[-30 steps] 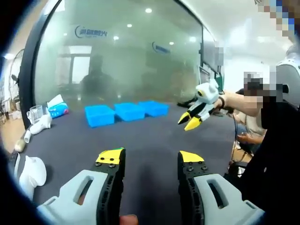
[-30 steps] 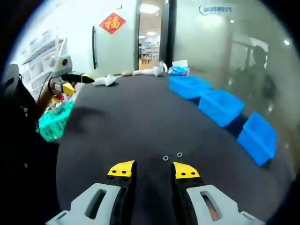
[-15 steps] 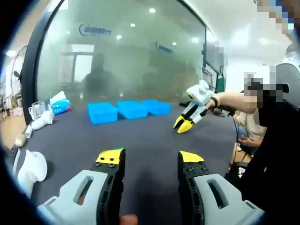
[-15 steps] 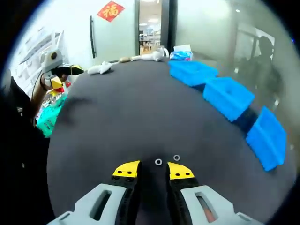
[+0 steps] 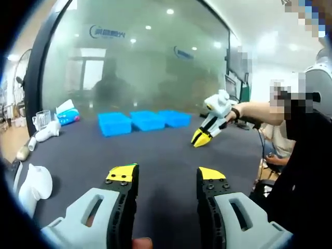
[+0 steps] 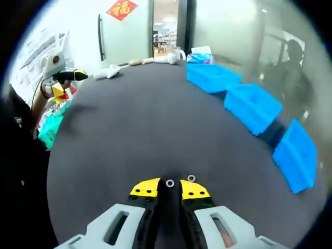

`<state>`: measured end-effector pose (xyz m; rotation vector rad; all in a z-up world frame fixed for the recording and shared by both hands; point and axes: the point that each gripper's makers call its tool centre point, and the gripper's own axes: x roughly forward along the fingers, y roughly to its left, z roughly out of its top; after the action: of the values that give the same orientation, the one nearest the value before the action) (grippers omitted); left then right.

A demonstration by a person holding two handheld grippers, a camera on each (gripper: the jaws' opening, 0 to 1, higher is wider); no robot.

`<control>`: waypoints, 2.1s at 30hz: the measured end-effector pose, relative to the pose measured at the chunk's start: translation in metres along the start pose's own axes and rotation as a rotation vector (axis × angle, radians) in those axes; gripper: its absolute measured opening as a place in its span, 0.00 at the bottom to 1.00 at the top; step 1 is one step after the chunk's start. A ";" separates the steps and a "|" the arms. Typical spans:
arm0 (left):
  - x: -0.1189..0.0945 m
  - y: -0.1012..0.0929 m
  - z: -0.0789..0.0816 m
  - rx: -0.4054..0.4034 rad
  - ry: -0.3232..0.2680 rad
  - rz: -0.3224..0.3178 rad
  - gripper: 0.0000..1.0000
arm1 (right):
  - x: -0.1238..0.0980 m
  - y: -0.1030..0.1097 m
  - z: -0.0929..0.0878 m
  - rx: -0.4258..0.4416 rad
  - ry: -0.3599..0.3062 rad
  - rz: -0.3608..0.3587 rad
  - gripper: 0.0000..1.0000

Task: Sort the screws, nuts, and washers into the corresponding bins

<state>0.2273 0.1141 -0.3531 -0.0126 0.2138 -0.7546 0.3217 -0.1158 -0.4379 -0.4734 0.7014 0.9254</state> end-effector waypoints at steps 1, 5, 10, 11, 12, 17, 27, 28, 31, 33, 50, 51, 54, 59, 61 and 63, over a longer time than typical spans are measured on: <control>0.000 0.000 0.000 0.000 0.000 0.001 0.43 | 0.000 0.001 0.000 -0.010 0.000 -0.001 0.08; 0.001 -0.001 0.001 -0.001 -0.003 0.000 0.43 | 0.001 0.002 0.000 -0.014 0.006 0.001 0.04; 0.000 -0.002 0.002 0.003 -0.003 -0.001 0.43 | 0.000 0.001 0.000 -0.002 0.005 0.000 0.04; 0.000 -0.002 0.003 0.003 -0.006 0.001 0.43 | 0.000 0.001 0.000 -0.001 0.005 0.000 0.04; 0.000 -0.002 0.004 0.004 -0.008 0.003 0.43 | -0.001 0.001 0.000 -0.002 0.001 -0.002 0.04; -0.001 0.000 0.006 0.007 -0.013 0.012 0.43 | -0.007 -0.001 0.003 0.029 -0.041 -0.013 0.04; -0.001 0.002 0.013 0.013 -0.027 0.025 0.43 | -0.036 -0.002 0.011 0.096 -0.183 -0.064 0.04; -0.001 0.002 0.014 0.014 -0.029 0.026 0.43 | -0.040 -0.004 0.014 0.119 -0.217 -0.077 0.04; -0.001 0.001 0.016 0.015 -0.035 0.029 0.43 | -0.057 -0.007 0.019 0.158 -0.310 -0.114 0.04; -0.001 0.001 0.017 0.015 -0.039 0.032 0.43 | -0.067 -0.009 0.023 0.191 -0.374 -0.141 0.04; -0.001 0.004 0.027 0.026 -0.057 0.057 0.43 | -0.121 -0.010 0.040 0.263 -0.650 -0.289 0.04; -0.002 0.005 0.028 0.027 -0.058 0.060 0.43 | -0.123 -0.014 0.043 0.268 -0.665 -0.302 0.04; -0.005 0.007 0.029 0.035 -0.059 0.069 0.43 | -0.121 -0.031 0.050 0.278 -0.679 -0.331 0.04; -0.007 0.008 0.031 0.037 -0.066 0.076 0.43 | -0.112 -0.061 0.071 0.293 -0.707 -0.369 0.04; -0.008 0.009 0.030 0.039 -0.064 0.078 0.43 | -0.111 -0.074 0.084 0.314 -0.745 -0.364 0.04; -0.009 0.011 0.029 0.038 -0.063 0.083 0.43 | -0.106 -0.086 0.094 0.289 -0.740 -0.388 0.04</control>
<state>0.2342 0.1266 -0.3244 0.0086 0.1388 -0.6746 0.3831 -0.1594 -0.2907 0.0133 0.0521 0.5523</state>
